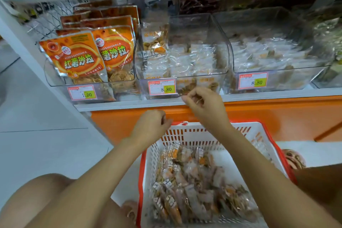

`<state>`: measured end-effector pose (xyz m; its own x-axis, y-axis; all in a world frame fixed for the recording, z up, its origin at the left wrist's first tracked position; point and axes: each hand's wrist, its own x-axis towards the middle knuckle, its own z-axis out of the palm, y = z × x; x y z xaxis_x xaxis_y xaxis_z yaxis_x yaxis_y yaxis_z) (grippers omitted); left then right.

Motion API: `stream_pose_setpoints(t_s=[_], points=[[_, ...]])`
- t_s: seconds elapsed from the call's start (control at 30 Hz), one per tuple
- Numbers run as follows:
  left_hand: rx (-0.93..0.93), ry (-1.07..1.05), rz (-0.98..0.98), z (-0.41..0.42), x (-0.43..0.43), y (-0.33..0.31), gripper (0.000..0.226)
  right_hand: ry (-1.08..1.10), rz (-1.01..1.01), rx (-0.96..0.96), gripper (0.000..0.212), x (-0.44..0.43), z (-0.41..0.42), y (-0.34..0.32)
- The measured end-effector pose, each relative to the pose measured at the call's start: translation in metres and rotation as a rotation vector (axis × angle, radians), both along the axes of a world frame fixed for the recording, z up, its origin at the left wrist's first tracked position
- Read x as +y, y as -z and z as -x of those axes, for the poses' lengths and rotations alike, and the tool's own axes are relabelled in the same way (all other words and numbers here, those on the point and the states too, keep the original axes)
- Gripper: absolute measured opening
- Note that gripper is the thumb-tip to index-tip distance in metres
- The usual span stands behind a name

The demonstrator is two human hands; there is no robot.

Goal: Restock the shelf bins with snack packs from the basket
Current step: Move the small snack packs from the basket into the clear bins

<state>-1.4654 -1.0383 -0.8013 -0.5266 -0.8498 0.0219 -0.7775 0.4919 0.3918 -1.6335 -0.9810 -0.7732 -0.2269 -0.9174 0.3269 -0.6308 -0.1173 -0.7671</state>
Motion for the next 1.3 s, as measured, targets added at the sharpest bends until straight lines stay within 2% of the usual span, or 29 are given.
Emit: stream_pose_setpoints(t_s=[0.07, 0.2, 0.27, 0.33, 0.4, 0.5, 0.63, 0.8, 0.87, 0.93, 1.03, 1.07, 1.13, 1.17, 1.23, 1.3], points=[[-0.138, 0.054, -0.121, 0.001, 0.011, 0.023, 0.034, -0.017, -0.190, 0.032, 0.020, 0.016, 0.008, 0.033], [-0.347, 0.125, -0.416, -0.004, 0.035, 0.063, 0.040, -0.063, -0.745, 0.095, 0.024, 0.035, 0.019, 0.120], [-0.437, 0.133, -0.500, -0.006, 0.047, 0.072, 0.045, -0.147, -0.926, 0.156, 0.029, 0.048, 0.016, 0.158], [-0.520, 0.093, -0.568, -0.006, 0.058, 0.076, 0.041, -0.260, -1.049, 0.283, 0.017, 0.063, 0.008, 0.177], [-0.552, 0.053, -0.642, -0.006, 0.067, 0.081, 0.031, -0.358, -1.101, 0.354, 0.020, 0.077, 0.000, 0.187], [-0.606, 0.006, -0.724, -0.004, 0.080, 0.092, 0.038, -0.442, -1.096, 0.478, 0.024, 0.091, -0.010, 0.198], [-0.685, 0.029, -0.778, 0.001, 0.091, 0.100, 0.036, -0.474, -1.074, 0.473, 0.022, 0.096, -0.012, 0.201], [-0.559, -0.112, -1.009, -0.005, 0.085, 0.091, 0.062, -0.455, -1.109, 0.428, 0.028, 0.087, -0.005, 0.189], [-0.543, -0.102, -1.028, -0.007, 0.077, 0.080, 0.059, -0.396, -1.074, 0.346, 0.025, 0.079, 0.002, 0.178], [-0.495, -0.080, -0.958, -0.007, 0.067, 0.061, 0.049, -0.310, -0.980, 0.255, 0.016, 0.069, 0.009, 0.163], [-0.301, -0.093, -0.825, -0.012, 0.047, 0.031, 0.033, -0.205, -0.838, 0.063, 0.022, 0.057, 0.016, 0.142], [-0.169, -0.121, -0.792, -0.014, 0.042, 0.021, 0.030, -0.197, -0.831, -0.137, 0.025, 0.056, 0.013, 0.131], [0.145, -0.192, -0.718, -0.017, 0.037, 0.004, 0.021, -0.212, -0.812, -0.706, 0.038, 0.053, 0.006, 0.111], [0.265, -0.211, -0.653, -0.017, 0.037, -0.004, 0.016, -0.225, -0.780, -0.927, 0.043, 0.052, 0.001, 0.098], [0.369, -0.200, -0.501, -0.016, 0.034, -0.014, 0.014, -0.269, -0.638, -1.106, 0.042, 0.045, -0.007, 0.076], [0.417, -0.154, -0.429, -0.016, 0.029, -0.019, 0.014, -0.266, -0.472, -1.106, 0.033, 0.039, -0.016, 0.052]])
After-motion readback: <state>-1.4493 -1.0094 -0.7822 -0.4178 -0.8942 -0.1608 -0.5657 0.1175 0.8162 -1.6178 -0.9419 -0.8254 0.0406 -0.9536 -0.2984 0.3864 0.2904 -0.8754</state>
